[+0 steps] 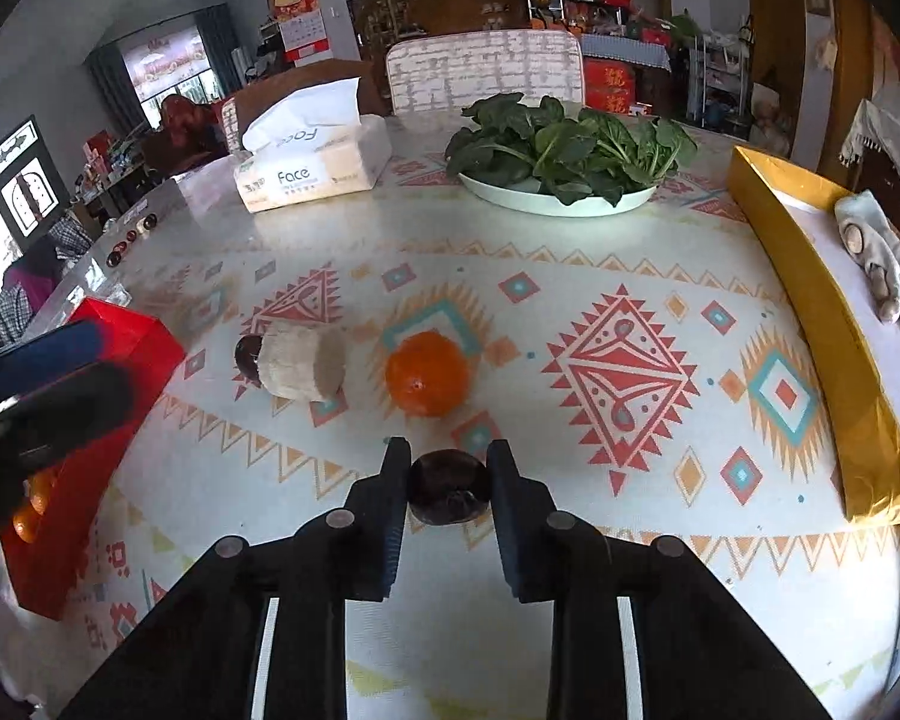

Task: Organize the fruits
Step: 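Grasp a beige cube with the left tool while the right tool grasps a dark round fruit, then drop the beige cube into the red tray with the left tool, then lower the dark round fruit into the red tray and open the right tool, then grasp a dark round fruit with the left tool while the right tool grasps an orange, then carry the dark fruit and orange into the red tray and open both tools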

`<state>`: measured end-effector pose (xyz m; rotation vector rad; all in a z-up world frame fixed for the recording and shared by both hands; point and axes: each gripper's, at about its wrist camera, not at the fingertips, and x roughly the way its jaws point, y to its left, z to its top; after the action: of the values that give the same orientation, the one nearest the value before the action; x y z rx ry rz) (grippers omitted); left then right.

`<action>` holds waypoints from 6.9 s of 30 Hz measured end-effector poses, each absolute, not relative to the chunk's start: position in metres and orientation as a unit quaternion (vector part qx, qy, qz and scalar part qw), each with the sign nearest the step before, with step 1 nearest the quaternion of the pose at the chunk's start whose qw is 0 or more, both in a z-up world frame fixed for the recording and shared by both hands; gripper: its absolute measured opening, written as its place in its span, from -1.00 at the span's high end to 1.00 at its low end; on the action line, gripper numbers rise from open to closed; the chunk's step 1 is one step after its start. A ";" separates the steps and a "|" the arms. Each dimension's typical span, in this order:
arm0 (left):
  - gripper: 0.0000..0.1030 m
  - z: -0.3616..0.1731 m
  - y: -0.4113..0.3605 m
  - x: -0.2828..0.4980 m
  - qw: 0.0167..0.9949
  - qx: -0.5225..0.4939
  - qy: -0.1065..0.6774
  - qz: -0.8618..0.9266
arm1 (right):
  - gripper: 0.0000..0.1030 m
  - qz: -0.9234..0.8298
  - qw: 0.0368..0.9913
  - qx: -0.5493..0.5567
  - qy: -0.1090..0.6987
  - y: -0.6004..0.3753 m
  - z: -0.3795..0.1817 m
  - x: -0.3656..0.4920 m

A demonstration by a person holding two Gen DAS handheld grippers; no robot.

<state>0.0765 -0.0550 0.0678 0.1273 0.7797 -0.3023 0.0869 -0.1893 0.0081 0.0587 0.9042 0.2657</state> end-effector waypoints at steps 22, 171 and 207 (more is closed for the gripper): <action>0.35 0.056 -0.072 0.078 0.909 0.096 0.379 -0.148 | 0.45 0.109 0.897 0.099 0.418 -0.231 0.021 0.087; -0.53 0.108 0.047 0.001 0.931 -0.045 0.344 -0.112 | 0.16 0.099 0.896 0.083 0.425 -0.172 0.003 0.121; 0.52 0.104 0.040 0.025 0.928 -0.059 0.359 -0.081 | 0.33 0.149 0.881 0.214 0.394 -0.225 0.028 0.114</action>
<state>0.0251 0.0396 0.1043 -0.1205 0.7349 -0.1653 0.1143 -0.2253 0.0277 0.4463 0.8198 0.3112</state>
